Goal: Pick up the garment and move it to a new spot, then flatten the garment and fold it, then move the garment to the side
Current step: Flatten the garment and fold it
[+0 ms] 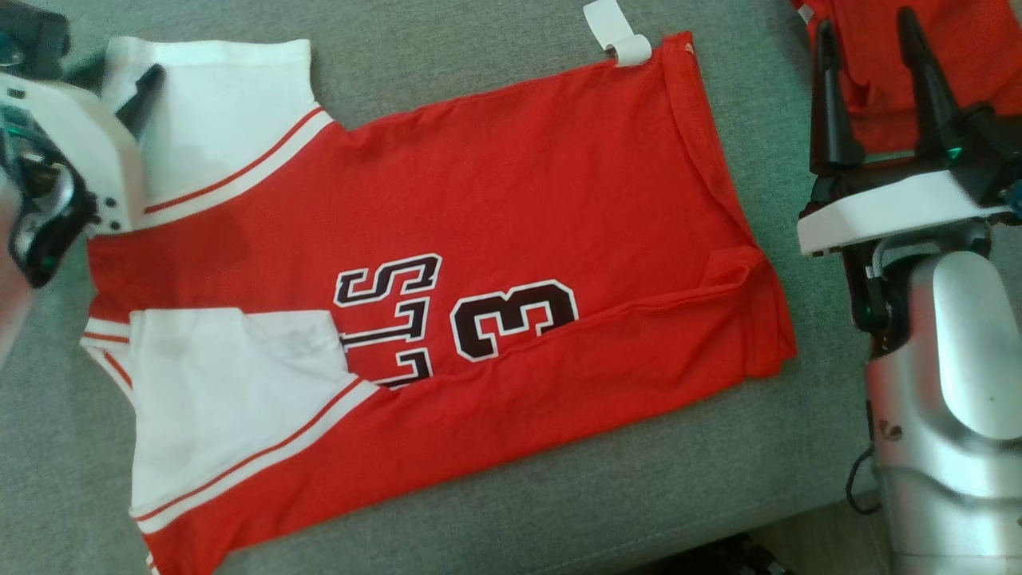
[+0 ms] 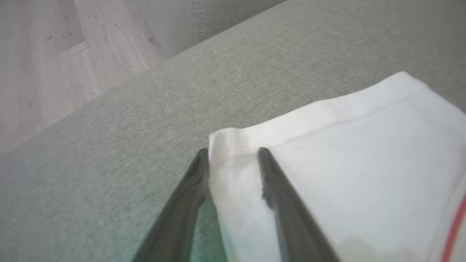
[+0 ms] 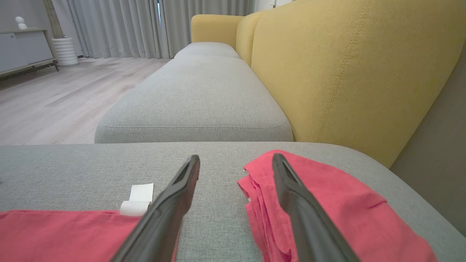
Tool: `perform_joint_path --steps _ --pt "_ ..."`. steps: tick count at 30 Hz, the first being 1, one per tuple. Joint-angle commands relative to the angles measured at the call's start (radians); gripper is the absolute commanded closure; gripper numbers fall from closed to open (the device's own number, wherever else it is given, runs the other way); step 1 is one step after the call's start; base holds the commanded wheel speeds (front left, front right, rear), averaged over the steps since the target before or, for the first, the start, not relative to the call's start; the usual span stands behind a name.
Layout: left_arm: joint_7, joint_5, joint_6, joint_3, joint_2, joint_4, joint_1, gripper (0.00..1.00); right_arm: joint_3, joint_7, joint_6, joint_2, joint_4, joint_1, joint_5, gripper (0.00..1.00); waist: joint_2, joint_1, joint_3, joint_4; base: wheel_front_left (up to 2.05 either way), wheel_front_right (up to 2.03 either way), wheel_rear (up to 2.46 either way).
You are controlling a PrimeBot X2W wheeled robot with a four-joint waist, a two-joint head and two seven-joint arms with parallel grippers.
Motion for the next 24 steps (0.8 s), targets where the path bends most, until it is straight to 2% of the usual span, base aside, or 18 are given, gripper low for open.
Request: perform_joint_path --steps 1,6,16,24 --pt "0.003 -0.025 0.002 0.003 0.048 -0.007 -0.032 1.0 0.005 -0.005 -0.001 -0.003 -0.028 -0.026 -0.012 0.0 0.0 0.0 -0.006 0.005 0.0 0.0 0.0" --pt "-0.066 -0.053 0.002 -0.011 0.038 0.018 -0.043 1.0 -0.002 0.005 -0.001 -0.003 -0.021 -0.028 -0.038 0.0 0.0 0.0 -0.028 0.027 0.0 0.0 0.0" --pt "-0.384 -0.005 0.002 -0.021 -0.035 0.026 -0.04 1.0 0.023 0.084 -0.001 -0.014 0.034 -0.045 -0.094 0.0 0.0 0.0 -0.136 0.151 0.0 0.0 0.0" --pt "-0.453 0.027 0.022 -0.056 -0.06 -0.091 0.036 1.0 0.048 0.222 -0.001 -0.089 0.2 -0.055 -0.046 0.0 0.0 0.0 -0.207 0.257 0.0 0.0 0.0"
